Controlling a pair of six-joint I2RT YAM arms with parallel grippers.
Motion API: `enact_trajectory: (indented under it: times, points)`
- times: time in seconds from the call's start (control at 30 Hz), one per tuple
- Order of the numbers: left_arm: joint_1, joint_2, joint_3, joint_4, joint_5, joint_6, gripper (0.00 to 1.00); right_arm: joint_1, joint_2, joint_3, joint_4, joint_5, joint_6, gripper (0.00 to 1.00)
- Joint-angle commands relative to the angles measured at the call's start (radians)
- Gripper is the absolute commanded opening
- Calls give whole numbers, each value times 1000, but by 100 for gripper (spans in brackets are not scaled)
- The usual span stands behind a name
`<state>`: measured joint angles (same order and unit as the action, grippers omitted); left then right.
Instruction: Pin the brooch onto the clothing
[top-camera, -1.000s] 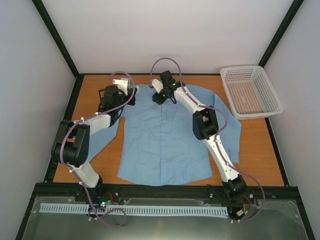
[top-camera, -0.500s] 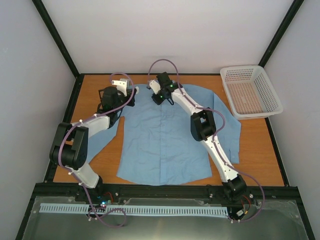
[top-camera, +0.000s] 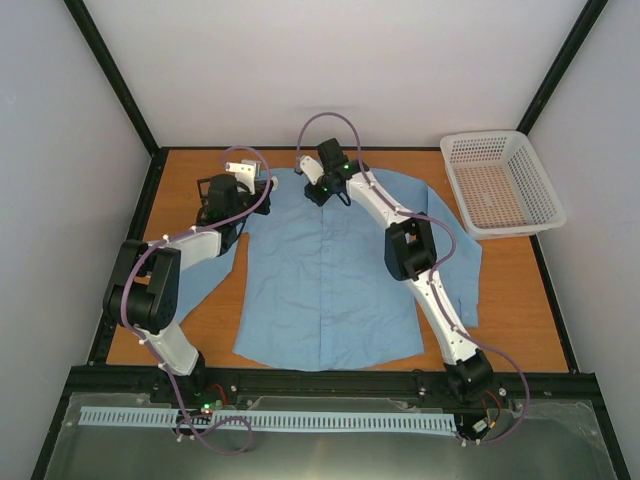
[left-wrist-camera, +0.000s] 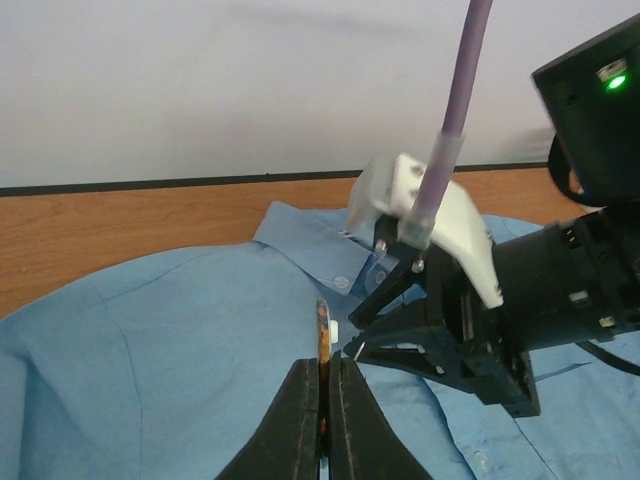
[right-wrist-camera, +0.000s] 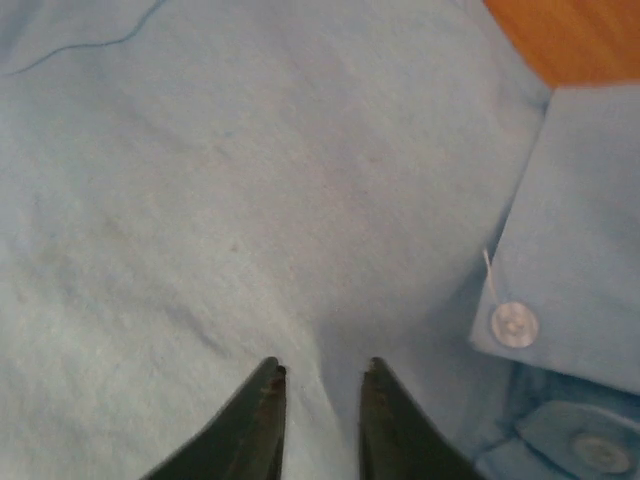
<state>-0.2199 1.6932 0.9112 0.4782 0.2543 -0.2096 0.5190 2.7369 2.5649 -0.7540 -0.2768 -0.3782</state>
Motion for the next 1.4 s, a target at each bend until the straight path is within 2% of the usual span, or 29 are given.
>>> enact_trajectory:
  times: [0.0, 0.03, 0.1, 0.2, 0.47, 0.6, 0.77, 0.8, 0.87, 1.03, 1.23, 1.37]
  points:
    - [10, -21, 16, 27, -11, 14, 1, 0, -66, -18, -41, 5, -23, 27]
    - [10, -27, 10, 27, -13, 10, 1, 2, -57, -18, -42, 10, -13, 30]
    - [10, -33, 2, 26, -9, 2, 1, 9, -32, -15, -48, 38, -14, 44]
    - [10, -45, 1, 19, 2, -4, 1, 20, -14, -10, -51, 69, -21, 55]
    - [10, -79, -6, 13, 22, -24, 1, 24, 23, 13, -106, 63, 63, 70]
    - [10, -86, -7, 7, 27, -28, 1, 24, 54, 24, -193, 83, 97, 72]
    - [10, -96, -10, 3, 27, -38, 1, 32, 90, 17, -249, 105, 141, 67]
    - [10, -96, -9, 3, 29, -39, 1, 33, 113, 35, -267, 117, 144, 61]
    - [10, -100, -6, -2, 36, -37, 1, 32, 155, 73, -302, 149, 148, 42]
    - [10, -115, -14, -6, 35, -35, 1, 36, 148, 64, -286, 175, 143, 33]
    - [10, -78, -7, 3, 31, -17, 1, 35, 95, 61, -192, 134, 107, 3]
    - [10, -18, 53, -48, 28, 9, 1, 25, 49, 60, -143, 110, 101, 3]
